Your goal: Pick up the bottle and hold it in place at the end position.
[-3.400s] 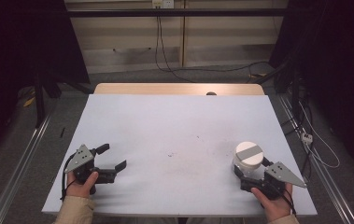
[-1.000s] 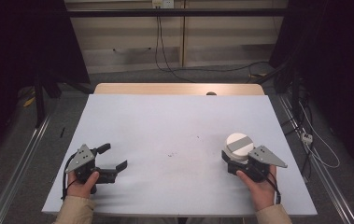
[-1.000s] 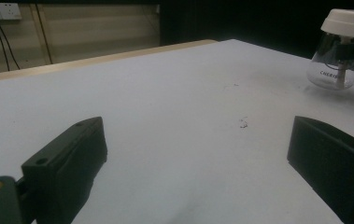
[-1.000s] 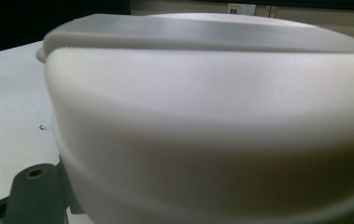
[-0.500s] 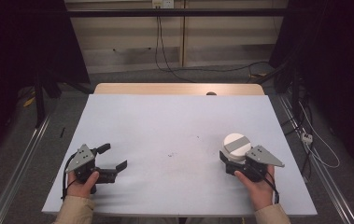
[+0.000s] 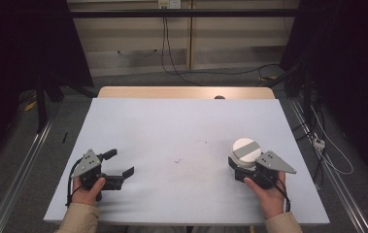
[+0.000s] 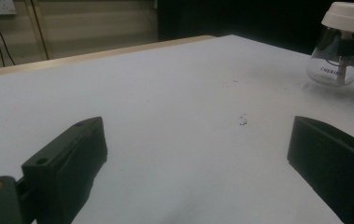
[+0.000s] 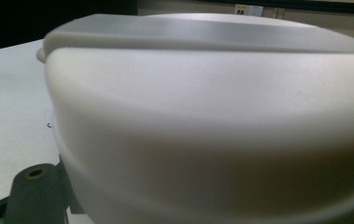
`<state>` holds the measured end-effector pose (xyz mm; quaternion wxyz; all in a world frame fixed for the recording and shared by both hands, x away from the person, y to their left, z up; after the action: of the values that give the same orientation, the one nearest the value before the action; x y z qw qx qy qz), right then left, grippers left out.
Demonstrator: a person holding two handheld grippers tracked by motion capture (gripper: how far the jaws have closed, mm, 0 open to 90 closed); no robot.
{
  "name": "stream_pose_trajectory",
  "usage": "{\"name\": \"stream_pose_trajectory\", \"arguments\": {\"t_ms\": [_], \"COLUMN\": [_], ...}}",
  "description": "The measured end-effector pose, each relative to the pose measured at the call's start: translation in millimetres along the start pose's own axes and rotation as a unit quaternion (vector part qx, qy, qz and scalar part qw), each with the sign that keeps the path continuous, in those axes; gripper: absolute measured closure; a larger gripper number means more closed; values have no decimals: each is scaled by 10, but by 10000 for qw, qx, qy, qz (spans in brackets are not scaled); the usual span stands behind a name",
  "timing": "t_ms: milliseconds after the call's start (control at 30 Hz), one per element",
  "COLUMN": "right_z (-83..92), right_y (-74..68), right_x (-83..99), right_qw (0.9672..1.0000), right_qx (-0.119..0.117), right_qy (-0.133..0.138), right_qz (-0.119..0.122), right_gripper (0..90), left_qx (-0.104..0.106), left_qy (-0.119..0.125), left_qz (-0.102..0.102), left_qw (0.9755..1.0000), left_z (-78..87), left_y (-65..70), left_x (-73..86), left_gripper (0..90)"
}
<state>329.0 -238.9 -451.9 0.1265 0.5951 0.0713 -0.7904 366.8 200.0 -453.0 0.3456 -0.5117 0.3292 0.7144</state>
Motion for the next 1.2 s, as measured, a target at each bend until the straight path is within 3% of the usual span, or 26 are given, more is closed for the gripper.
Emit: {"name": "stream_pose_trajectory", "arguments": {"t_ms": [333,867,1200], "right_z": [9,-273,-415], "right_y": [-58,-238,-230], "right_x": [-37,-164,-268], "right_qw": [9999,9997,9997], "right_qx": [-127,-241,-228], "right_qy": [58,43,80], "right_qz": [11,28,-94], "right_gripper": [185,185,185], "left_qx": [9,32,60], "left_qy": [-8,54,83], "left_qz": [26,54,60], "left_qw": [10000,10000,9999], "left_z": [-12,4,-4], "left_y": [-10,-4,3], "left_x": [5,2,-2], "left_gripper": [44,44,44]}}
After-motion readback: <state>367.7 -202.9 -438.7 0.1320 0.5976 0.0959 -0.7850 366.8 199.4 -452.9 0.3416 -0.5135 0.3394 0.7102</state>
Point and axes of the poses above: each handheld gripper's, and its own axes: z roughly backward along the jaws, x roughly out of its underside, y roughly to its right, the point moved 4 cm from there along -z, roughly forward along the jaws, and after that the axes turned 7 degrees about x, right-handed, at the moved point
